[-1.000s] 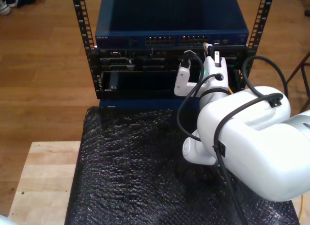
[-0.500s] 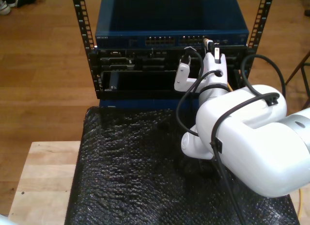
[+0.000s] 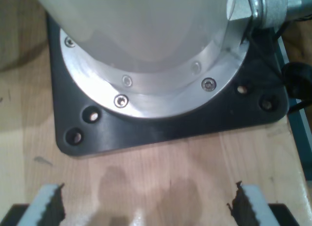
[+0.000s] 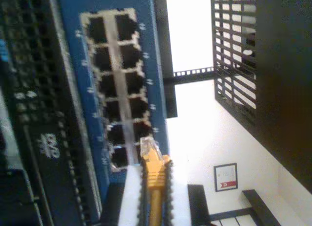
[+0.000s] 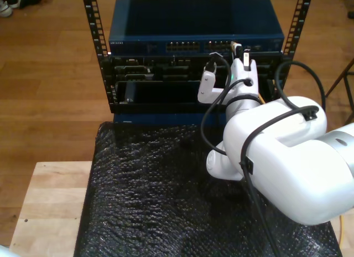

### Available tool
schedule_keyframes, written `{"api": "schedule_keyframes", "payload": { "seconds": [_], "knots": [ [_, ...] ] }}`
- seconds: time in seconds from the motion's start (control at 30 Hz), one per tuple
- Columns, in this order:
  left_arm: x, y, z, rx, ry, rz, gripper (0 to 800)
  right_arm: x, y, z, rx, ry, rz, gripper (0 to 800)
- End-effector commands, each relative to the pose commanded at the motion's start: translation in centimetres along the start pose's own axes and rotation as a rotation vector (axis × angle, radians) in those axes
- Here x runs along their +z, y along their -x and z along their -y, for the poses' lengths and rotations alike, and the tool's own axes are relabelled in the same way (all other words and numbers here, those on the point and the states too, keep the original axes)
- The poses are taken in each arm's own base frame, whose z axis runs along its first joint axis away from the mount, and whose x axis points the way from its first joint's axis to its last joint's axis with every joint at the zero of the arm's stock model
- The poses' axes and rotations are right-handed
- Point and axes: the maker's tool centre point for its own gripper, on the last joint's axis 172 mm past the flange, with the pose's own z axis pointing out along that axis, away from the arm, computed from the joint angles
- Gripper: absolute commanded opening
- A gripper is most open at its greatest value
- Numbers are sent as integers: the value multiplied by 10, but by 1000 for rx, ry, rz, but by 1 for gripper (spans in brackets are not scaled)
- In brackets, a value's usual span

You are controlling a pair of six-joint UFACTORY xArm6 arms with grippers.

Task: Grab the cable and plug it in

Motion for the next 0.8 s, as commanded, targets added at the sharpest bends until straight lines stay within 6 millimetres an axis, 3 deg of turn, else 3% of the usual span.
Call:
{"api": "schedule_keyframes", "payload": {
  "seconds": [0.8],
  "knots": [
    [0, 0, 0, 0, 0, 0, 800, 2, 11, 5, -7, -13, 15, 0]
  ]
}}
